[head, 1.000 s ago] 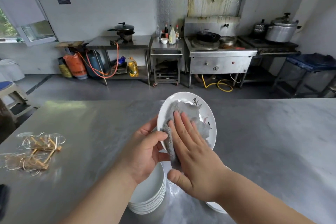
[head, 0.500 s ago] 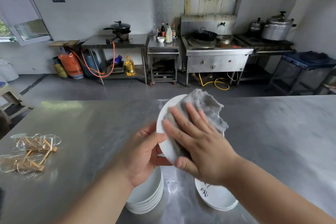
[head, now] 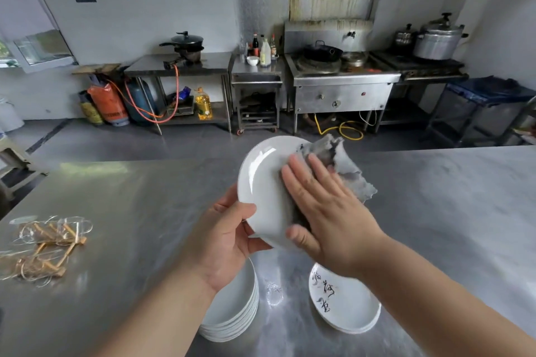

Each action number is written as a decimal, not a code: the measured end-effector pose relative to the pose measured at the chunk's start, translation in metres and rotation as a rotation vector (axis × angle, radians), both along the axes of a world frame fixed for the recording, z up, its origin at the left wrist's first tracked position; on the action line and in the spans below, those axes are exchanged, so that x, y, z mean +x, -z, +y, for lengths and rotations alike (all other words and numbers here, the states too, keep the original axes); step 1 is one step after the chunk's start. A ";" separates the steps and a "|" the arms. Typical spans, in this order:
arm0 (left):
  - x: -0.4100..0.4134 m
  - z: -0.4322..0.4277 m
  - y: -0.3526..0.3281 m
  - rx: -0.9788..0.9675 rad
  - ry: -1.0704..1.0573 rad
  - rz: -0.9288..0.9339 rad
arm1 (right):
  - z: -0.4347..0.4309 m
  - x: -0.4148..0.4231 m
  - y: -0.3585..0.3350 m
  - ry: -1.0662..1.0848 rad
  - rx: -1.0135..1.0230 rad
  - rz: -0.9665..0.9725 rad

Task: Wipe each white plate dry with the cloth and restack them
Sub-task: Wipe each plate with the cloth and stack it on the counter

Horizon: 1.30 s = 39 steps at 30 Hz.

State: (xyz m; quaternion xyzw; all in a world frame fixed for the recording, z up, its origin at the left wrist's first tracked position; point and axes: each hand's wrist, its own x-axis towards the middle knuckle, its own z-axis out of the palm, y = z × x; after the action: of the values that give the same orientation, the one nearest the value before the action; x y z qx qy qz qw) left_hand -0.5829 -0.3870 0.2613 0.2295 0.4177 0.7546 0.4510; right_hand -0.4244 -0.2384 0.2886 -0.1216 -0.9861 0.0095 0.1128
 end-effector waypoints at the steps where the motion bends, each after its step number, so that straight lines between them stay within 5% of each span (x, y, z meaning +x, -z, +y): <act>1: -0.002 0.001 -0.002 0.015 -0.012 0.002 | 0.005 0.001 -0.004 0.048 0.018 -0.017; 11: 0.009 0.010 0.003 0.004 -0.097 -0.035 | -0.046 0.014 0.035 -0.161 -0.182 0.001; 17: -0.003 0.007 -0.002 0.036 -0.088 -0.059 | -0.015 0.022 0.028 0.013 -0.124 -0.008; 21: 0.010 0.012 0.001 0.014 -0.077 -0.013 | -0.045 0.012 0.038 -0.191 -0.252 0.087; 28: 0.006 0.002 0.008 -0.011 0.015 0.020 | 0.003 0.012 0.012 0.083 -0.064 -0.041; 34: 0.013 0.004 0.004 -0.042 -0.042 0.051 | -0.041 0.012 0.036 -0.186 -0.201 0.042; 39: 0.014 -0.003 0.004 -0.097 0.086 0.093 | -0.011 0.001 0.009 -0.096 -0.103 0.074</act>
State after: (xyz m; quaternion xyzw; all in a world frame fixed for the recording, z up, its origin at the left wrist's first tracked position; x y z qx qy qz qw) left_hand -0.5689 -0.3897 0.2573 0.2599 0.4642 0.7018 0.4738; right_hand -0.4234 -0.2495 0.2796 -0.0793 -0.9842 0.0699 0.1421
